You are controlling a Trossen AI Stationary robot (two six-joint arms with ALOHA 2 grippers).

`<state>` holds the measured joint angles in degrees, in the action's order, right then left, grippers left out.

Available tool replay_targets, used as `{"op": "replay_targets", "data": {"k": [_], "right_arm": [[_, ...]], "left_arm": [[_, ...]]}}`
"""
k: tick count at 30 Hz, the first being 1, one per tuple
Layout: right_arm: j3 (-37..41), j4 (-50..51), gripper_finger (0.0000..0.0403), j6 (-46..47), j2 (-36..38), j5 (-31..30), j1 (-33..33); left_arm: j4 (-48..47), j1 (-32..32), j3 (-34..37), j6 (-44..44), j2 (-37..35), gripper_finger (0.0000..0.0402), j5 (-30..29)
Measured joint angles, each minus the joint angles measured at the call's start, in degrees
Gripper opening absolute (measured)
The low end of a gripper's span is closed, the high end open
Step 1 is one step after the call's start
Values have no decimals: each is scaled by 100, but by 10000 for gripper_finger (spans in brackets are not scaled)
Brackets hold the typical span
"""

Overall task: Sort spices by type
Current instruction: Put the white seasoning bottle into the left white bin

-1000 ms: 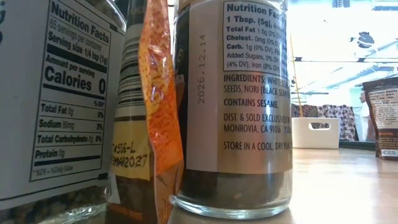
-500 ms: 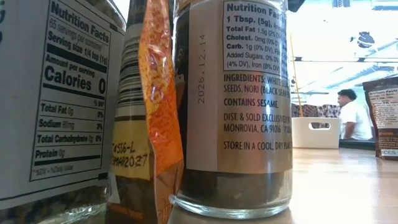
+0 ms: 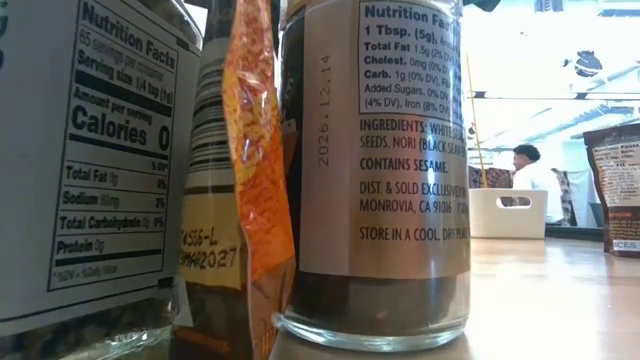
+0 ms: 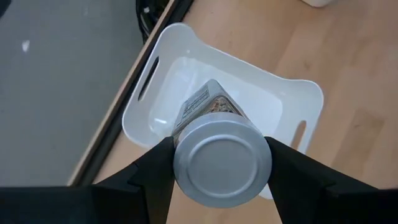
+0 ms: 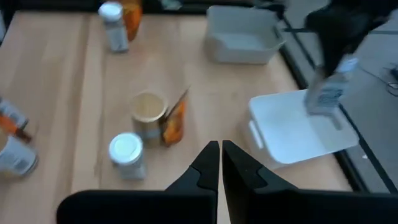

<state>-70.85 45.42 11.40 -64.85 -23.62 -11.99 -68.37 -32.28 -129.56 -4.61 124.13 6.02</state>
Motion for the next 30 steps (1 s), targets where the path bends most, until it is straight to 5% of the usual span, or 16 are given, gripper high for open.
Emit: {"op": "replay_targets", "data": {"k": [5,18,30], "right_arm": [[0,-161,0,291,47,-619,224],[2,-284,0,641,-193,-644,571],[2,-421,0,789,-353,-637,565]], "left_arm": [[-18,-57,2,-604,190,216,-2],[-100,-65,4,-2724,228,216,-786],[25,49,120,-4784,228,222,-843]]}}
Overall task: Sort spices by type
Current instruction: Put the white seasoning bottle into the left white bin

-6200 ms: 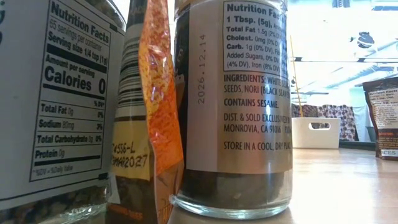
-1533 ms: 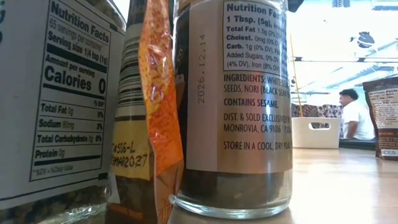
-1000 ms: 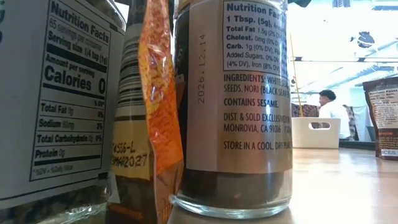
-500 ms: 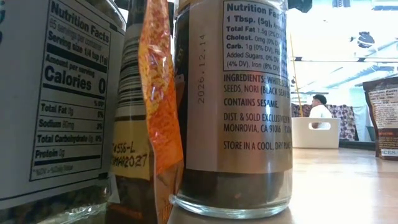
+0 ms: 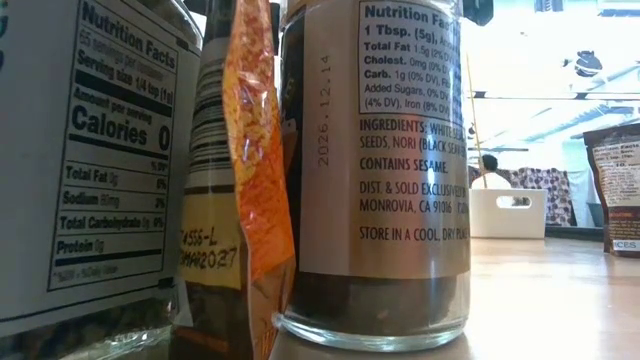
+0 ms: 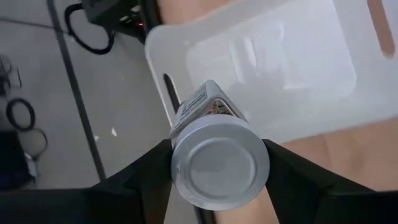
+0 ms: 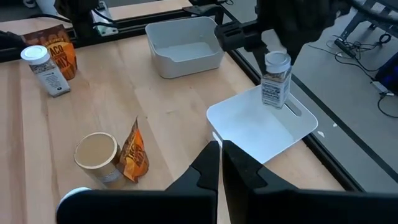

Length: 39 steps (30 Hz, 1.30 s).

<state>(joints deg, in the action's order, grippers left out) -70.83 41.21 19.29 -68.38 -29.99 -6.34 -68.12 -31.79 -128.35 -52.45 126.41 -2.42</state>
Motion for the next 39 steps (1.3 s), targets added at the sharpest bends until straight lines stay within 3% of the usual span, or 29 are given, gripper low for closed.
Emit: {"op": "replay_targets", "data": {"k": [15,39], "right_arm": [[0,-2,0,-46,0,-1,-1],[0,24,0,-39,-2,28,-9]], "left_arm": [[58,-75,221,-802,-2,229,-75],[62,-162,337,-984,111,230,260]]}}
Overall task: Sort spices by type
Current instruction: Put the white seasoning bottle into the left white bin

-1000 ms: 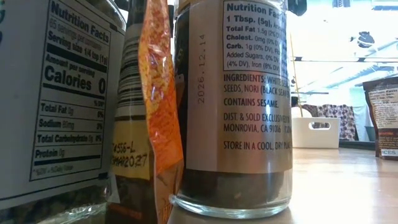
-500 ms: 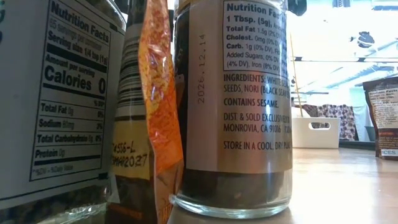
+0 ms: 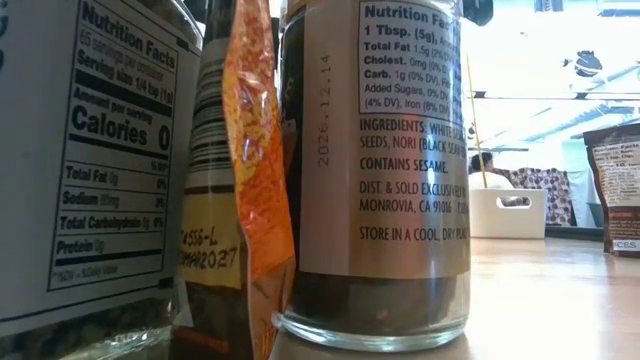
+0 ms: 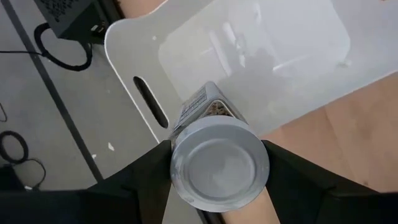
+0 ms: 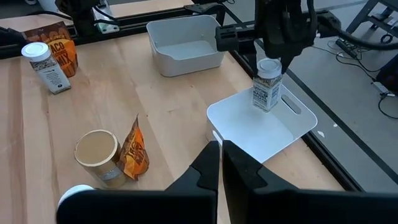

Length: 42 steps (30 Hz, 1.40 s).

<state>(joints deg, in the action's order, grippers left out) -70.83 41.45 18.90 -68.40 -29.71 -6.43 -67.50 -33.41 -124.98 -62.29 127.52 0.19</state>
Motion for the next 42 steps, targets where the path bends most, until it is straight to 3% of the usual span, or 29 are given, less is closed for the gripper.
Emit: {"op": "replay_targets", "data": {"k": [9,30,42], "right_arm": [[0,26,0,-2,0,0,-5],[0,79,0,-4,0,-2,-5],[0,87,0,-4,0,-2,-5]], "left_arm": [[241,-11,568,-129,2,230,-280],[561,-33,574,770,2,231,-302],[479,-37,574,803,2,231,-204]]}}
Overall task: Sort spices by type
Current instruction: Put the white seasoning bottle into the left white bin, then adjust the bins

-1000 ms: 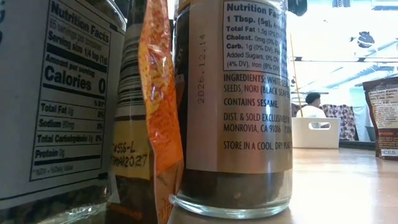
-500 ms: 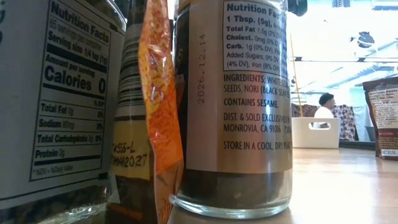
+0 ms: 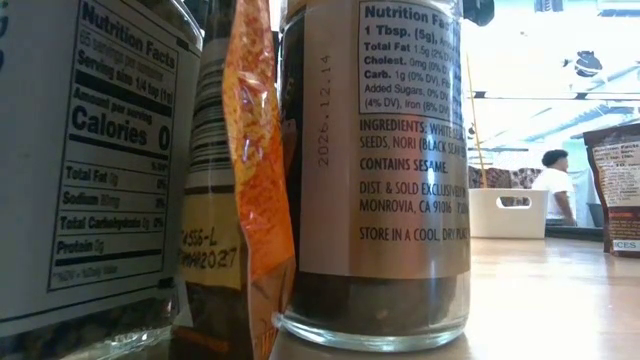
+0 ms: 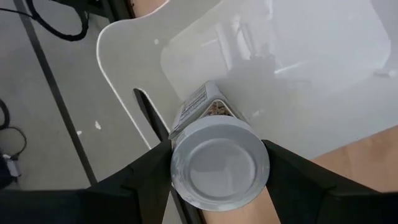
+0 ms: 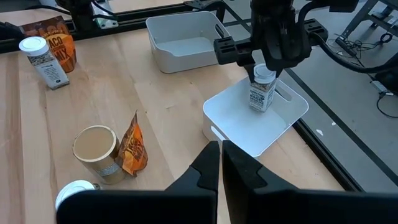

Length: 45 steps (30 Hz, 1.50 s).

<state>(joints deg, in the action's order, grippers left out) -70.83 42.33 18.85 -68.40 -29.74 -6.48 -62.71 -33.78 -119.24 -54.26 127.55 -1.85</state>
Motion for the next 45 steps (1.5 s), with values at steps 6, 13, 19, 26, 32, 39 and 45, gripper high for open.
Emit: {"op": "replay_targets", "data": {"k": [6,13,19,26,32,39,45], "right_arm": [[0,6,0,-5,0,138,0],[0,118,0,-4,0,155,0],[0,133,0,-5,0,155,0],[0,131,0,-46,0,155,0],[0,129,0,-69,0,155,0],[0,129,0,-139,2,155,0],[0,122,0,-123,2,155,1]], "left_arm": [[34,-26,0,268,0,231,53],[-38,-100,0,444,-6,256,50],[-60,-100,-2,422,-11,265,70],[-47,-96,-2,430,-12,265,38],[37,-96,-2,393,-240,266,74],[-50,-92,-6,542,-767,266,204],[-840,-350,4,1449,-1170,265,727]]}}
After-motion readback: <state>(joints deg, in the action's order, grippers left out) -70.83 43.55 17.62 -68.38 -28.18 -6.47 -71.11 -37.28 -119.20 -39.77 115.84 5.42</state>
